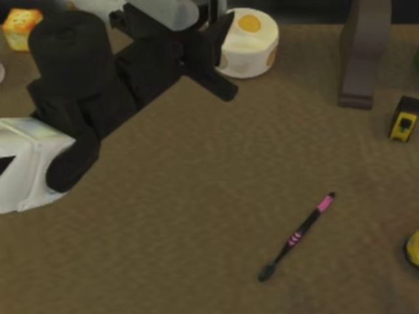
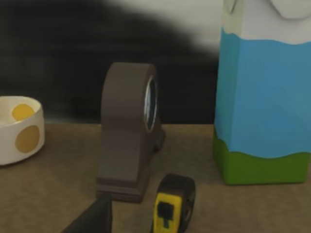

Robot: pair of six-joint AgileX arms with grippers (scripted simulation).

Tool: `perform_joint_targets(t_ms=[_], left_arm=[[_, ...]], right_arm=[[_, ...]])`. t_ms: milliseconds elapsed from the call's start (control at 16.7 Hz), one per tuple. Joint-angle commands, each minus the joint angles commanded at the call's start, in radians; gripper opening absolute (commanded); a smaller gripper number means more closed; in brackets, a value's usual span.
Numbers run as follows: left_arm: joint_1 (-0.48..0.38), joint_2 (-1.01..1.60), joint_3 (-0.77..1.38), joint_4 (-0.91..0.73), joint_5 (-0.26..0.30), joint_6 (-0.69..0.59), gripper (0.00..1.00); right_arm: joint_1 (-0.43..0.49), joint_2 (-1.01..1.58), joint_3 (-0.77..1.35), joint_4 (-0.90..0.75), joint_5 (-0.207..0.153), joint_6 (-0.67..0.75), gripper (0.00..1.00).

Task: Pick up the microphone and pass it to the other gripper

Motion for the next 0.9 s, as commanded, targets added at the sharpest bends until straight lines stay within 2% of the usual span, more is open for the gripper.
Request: perform_joint_targets(t_ms=[180,900], left_arm=[[-0.067,-0.033,-0.01,-0.001,-0.068,0.002,0.0],[-0.069,-0.034,-0.01,-0.001,-0.07,0.002,0.0]], right_arm=[[0.0,0.0,0.0,0.0,0.0,0.0,1.0],[0.002,0.002,0.001,0.001,0.0,0.0,1.0]])
